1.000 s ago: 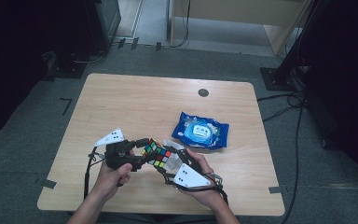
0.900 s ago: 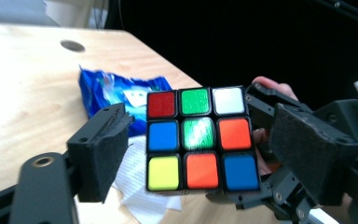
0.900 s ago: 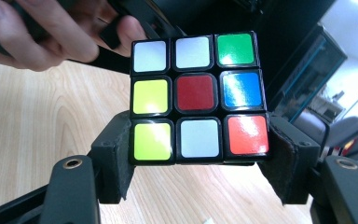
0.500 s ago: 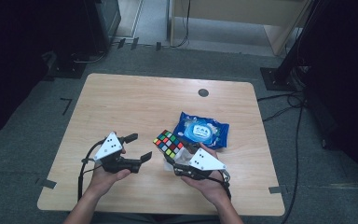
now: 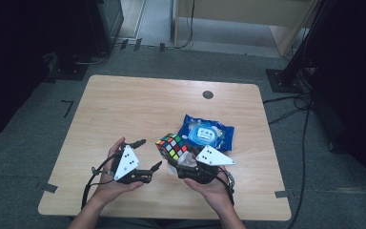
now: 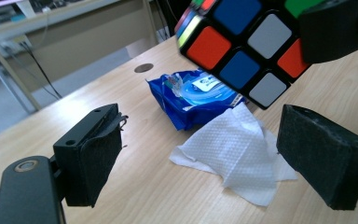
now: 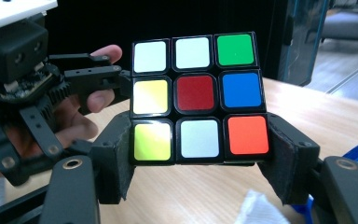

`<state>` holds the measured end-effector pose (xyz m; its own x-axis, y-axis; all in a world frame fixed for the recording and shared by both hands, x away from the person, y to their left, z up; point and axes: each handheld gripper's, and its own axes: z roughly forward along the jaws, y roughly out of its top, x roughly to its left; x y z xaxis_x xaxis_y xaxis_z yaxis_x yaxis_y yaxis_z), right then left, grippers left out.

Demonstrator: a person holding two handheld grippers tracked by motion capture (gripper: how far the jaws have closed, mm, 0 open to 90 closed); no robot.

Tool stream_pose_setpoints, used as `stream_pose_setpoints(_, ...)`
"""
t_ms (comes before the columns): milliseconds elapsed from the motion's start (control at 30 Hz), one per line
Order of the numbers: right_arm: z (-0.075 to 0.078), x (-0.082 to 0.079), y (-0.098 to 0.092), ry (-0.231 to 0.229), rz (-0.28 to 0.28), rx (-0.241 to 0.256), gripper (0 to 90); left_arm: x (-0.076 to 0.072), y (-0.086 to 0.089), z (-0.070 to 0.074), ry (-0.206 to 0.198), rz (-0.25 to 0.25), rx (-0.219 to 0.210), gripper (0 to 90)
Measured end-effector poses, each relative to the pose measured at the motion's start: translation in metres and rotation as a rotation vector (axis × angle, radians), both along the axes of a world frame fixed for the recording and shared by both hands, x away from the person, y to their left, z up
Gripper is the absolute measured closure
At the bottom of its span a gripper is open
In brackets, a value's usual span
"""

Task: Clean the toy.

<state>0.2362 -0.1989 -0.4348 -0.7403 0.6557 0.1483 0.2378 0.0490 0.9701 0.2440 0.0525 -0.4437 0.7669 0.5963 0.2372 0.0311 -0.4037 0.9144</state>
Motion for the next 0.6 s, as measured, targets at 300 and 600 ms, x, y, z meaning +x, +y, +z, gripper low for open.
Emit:
stream_pose_setpoints(300,0.007,-0.006,0.012,0.081,0.014,0.016,34.2,-0.007,-0.009,-0.001,-0.055,-0.006,0.048,14.5)
stream_pose_setpoints(600,0.009,-0.008,0.020,0.163,0.015,0.019,34.1,-0.011,-0.013,0.002,-0.084,-0.006,0.063,14.8)
